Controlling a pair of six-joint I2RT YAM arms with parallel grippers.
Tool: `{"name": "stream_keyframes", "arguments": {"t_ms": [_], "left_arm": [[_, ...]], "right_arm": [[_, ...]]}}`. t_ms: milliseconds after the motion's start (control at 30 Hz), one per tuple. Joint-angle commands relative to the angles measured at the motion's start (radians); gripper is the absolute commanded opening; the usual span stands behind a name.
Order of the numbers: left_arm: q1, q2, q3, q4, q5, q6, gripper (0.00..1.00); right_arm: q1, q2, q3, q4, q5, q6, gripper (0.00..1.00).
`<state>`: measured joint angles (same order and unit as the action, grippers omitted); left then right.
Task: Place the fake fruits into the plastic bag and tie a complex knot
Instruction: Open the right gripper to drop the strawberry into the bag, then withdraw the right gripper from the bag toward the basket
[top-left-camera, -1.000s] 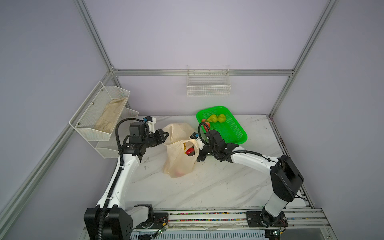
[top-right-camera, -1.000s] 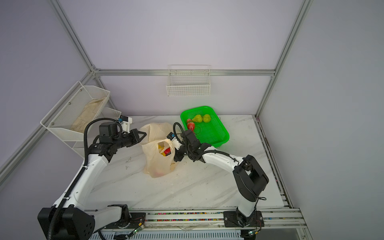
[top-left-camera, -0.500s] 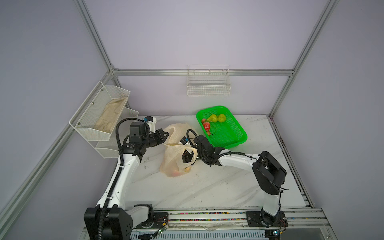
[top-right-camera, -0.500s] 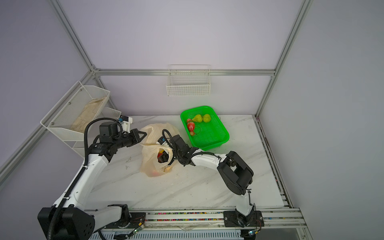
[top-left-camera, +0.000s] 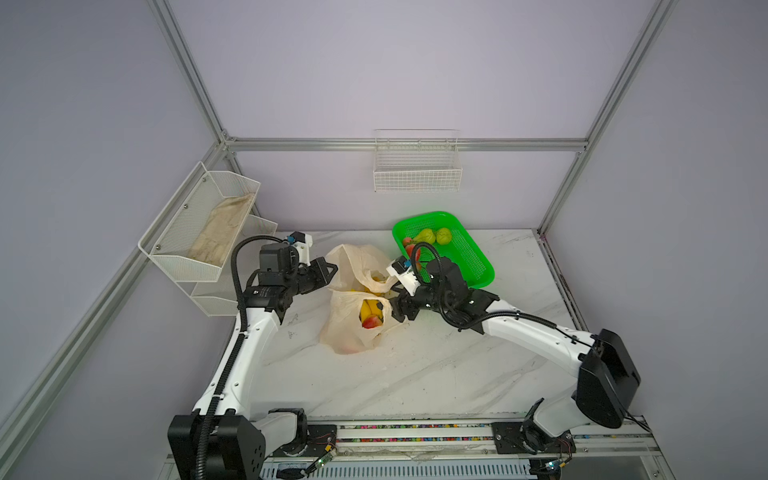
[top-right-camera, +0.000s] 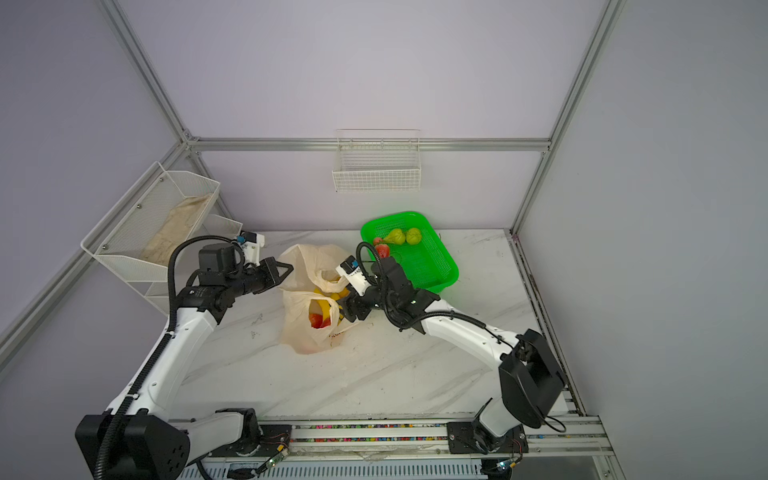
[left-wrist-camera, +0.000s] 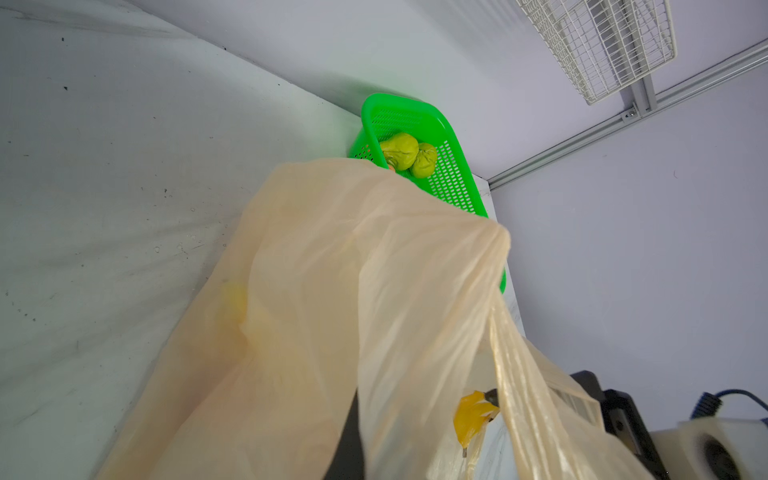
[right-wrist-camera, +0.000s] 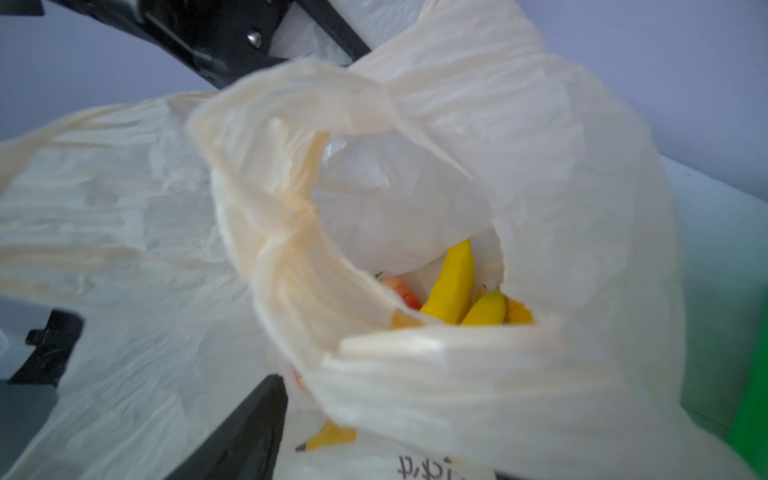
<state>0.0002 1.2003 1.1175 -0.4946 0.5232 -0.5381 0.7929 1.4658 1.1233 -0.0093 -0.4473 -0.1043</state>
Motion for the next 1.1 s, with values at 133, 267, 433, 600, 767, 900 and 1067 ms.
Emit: {"name": "stream_keyframes", "arguments": {"t_ms": [133, 267, 433, 600, 767, 900, 1067], "left_arm": [[0.01, -0.01, 0.019, 0.022, 0.007, 0.012, 0.0], [0.01, -0.007, 0.022, 0.022, 0.012, 0.011, 0.0], [0.009, -0.01, 0.023, 0.019, 0.011, 0.01, 0.0], [0.009, -0.002, 0.028, 0.02, 0.023, 0.005, 0.0], [0.009, -0.007, 0.026, 0.02, 0.015, 0.012, 0.0], [0.009, -0.003, 0.027, 0.02, 0.02, 0.009, 0.0], [0.01, -0.005, 0.03, 0.019, 0.019, 0.009, 0.0]], "right_arm": [[0.005, -0.188, -0.008, -0.223, 0.087, -0.248, 0.73], [0.008, -0.234, 0.021, -0.185, 0.171, -0.296, 0.74], [0.026, -0.217, 0.026, -0.109, 0.257, -0.405, 0.84], [0.03, -0.102, 0.084, -0.168, 0.274, -0.549, 0.82], [0.054, -0.063, 0.067, -0.082, 0.201, -0.608, 0.81], [0.081, -0.048, 0.063, -0.029, 0.203, -0.633, 0.81], [0.106, -0.015, 0.086, -0.022, 0.201, -0.664, 0.79]]}}
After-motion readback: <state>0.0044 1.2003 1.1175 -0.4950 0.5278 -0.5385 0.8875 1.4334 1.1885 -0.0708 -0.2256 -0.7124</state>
